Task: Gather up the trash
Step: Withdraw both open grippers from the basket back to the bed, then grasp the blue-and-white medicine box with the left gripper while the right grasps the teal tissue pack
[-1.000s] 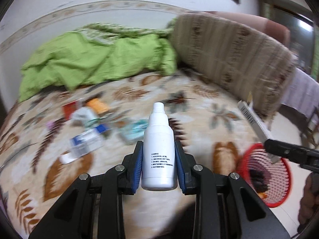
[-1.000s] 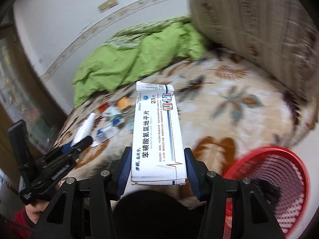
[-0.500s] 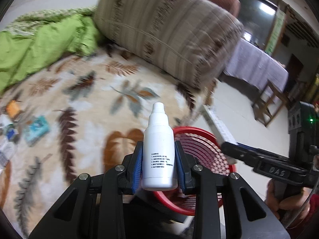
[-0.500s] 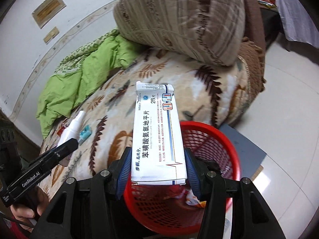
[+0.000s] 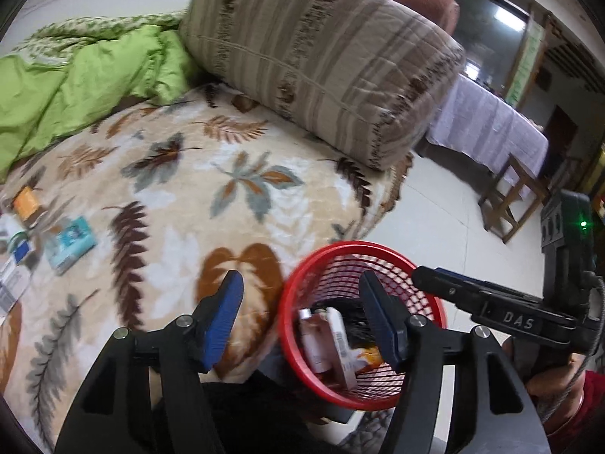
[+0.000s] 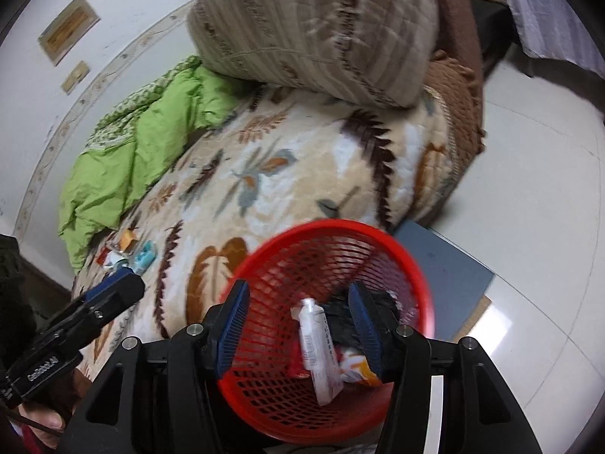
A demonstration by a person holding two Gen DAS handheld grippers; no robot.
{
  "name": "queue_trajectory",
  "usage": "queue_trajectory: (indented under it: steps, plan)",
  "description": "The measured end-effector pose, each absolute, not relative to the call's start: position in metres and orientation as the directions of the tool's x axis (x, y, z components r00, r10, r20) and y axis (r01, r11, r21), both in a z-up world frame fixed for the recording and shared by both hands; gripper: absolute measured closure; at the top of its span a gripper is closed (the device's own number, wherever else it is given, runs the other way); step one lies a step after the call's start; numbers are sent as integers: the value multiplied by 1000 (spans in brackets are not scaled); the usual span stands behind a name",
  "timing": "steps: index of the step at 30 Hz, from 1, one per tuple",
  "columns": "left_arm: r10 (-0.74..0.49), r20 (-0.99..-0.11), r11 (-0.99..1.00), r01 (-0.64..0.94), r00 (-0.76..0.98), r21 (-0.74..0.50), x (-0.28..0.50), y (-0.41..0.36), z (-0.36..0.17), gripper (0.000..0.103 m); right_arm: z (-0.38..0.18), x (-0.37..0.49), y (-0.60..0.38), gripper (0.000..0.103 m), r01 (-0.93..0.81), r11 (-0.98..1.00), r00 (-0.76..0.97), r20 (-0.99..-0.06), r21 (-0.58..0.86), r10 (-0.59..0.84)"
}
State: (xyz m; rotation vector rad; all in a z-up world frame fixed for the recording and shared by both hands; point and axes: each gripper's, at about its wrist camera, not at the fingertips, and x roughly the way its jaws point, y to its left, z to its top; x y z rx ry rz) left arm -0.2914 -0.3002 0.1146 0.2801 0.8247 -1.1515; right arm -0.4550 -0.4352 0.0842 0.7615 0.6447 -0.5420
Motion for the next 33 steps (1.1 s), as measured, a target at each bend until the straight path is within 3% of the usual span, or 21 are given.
queue_trajectory:
  steps: [13,23,33]
  plan:
    - [-643,-664,619,770,382,-156,-215,-197,126,35,92,-357,-377,45,465,791,710,-701,397,-66]
    - [-493,-685,807,576,537,-129,-128,-100,115,32,95,-265,-331,45,314,862,713,-699,398,63]
    - [-419,-731,845,526,538,-97,-51,-74,96,32,71,-183,-289,45,233,912,666,-739,339,104]
